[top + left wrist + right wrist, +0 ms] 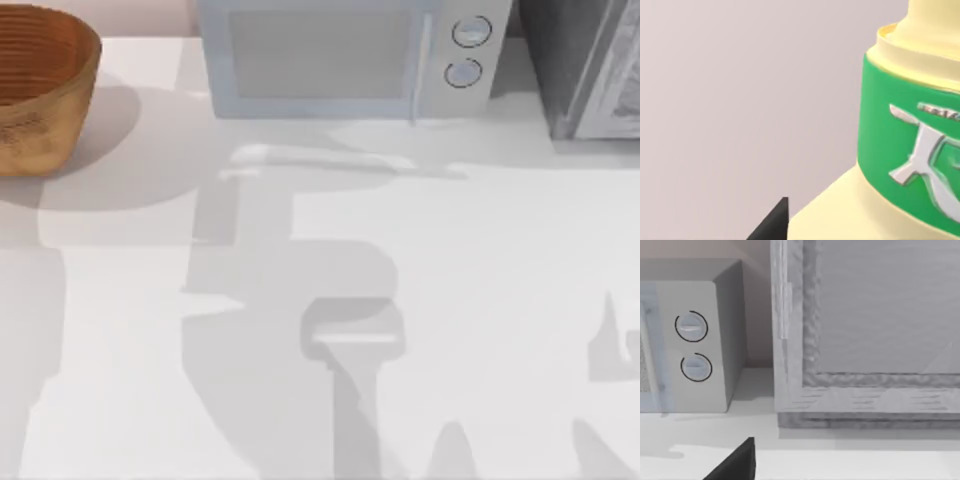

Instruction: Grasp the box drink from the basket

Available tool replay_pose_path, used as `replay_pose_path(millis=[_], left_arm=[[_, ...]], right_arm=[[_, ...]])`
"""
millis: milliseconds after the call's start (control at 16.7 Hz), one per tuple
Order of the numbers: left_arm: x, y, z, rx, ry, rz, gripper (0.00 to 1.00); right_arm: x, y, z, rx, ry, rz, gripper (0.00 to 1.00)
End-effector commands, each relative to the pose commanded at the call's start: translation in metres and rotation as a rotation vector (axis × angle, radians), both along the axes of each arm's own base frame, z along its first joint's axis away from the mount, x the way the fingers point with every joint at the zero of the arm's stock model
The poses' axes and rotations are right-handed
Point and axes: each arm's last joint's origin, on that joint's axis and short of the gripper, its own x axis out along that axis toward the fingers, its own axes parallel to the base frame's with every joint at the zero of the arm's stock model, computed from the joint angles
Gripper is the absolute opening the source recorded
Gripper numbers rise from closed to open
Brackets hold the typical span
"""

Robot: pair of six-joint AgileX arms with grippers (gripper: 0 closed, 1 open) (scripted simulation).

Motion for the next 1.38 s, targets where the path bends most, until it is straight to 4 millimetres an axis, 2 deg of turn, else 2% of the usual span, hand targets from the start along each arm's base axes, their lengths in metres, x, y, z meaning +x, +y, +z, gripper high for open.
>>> replay_pose_path(millis=[120,240,420,600,840,960,1140,1260,1380], left_arm=[[-0.002,-0.001,0.001,-0.001,0.002,0.0,0.0],[-0.012,-0.005,0.005,-0.004,0.009,0.0,0.0],[-0.044,-0.018,0.017,-0.01,0.019,-0.001,0.0],[-0.096,-0.035,0.032,-0.012,0.016,-0.002,0.0],[-0.185,-0.057,0.034,-0.011,-0.011,-0.002,0.0],[-0.228,-0.066,0.022,-0.01,-0.029,-0.002,0.0],[-0.281,-0.076,-0.012,-0.007,-0.048,-0.001,0.0],[-0.303,-0.079,-0.042,-0.006,-0.05,0.001,0.0],[-0.315,-0.081,-0.072,-0.005,-0.04,0.003,0.0]], right_arm=[[0.0,0.0,0.0,0.0,0.0,0.0,1.0],[0.0,0.0,0.0,0.0,0.0,0.0,1.0],[0.0,0.0,0.0,0.0,0.0,0.0,1.0],[0.0,0.0,0.0,0.0,0.0,0.0,1.0],[0.0,0.0,0.0,0.0,0.0,0.0,1.0],[0.0,0.0,0.0,0.0,0.0,0.0,1.0],[0.0,0.0,0.0,0.0,0.0,0.0,1.0],[0.0,0.0,0.0,0.0,0.0,0.0,1.0],[0.0,0.0,0.0,0.0,0.0,0.0,1.0]])
